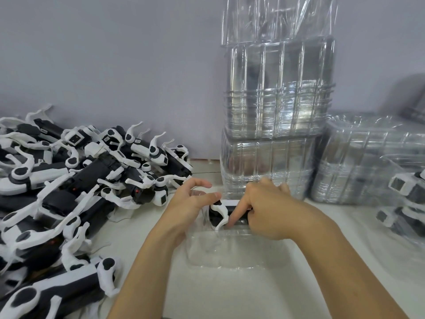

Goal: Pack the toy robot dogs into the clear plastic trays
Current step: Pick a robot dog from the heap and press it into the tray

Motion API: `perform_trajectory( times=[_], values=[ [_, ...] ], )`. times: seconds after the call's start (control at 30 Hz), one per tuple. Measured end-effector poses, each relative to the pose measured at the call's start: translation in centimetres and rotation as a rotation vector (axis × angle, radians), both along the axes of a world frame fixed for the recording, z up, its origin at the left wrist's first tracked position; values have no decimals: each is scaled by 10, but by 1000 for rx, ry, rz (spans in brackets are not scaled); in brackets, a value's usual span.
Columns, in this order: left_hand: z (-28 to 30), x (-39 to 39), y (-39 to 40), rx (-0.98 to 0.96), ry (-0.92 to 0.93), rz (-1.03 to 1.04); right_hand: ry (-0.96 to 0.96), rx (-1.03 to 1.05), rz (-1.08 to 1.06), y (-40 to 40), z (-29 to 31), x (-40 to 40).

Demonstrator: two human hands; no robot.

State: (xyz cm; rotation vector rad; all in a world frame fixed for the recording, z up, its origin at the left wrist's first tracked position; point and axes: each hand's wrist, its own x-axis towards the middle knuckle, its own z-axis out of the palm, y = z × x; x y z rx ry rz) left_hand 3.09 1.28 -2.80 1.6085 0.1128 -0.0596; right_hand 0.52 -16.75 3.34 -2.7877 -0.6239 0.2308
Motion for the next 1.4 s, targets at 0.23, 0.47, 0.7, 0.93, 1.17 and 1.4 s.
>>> perform_trajectory(
  times=[0.23,0.47,0.7,0.93,1.17,1.4],
  values=[
    [5,-5,-3,7,-2,5,25,59,-49,-1,-1,1],
    [5,-5,-2,8,3,3,83,129,-47,-9,5,-1],
    [4,-5,-2,22,4,9,48,62,-101,-3,5,-2],
    [3,-4,-1,14,18,9,22,114,-136,-2,-4,3],
    [4,-3,-1,5,21,20,33,164,-119,-5,-7,7],
    [6,-6,-1,-14,23,8,140,140,-35,-6,2,2]
  ],
)
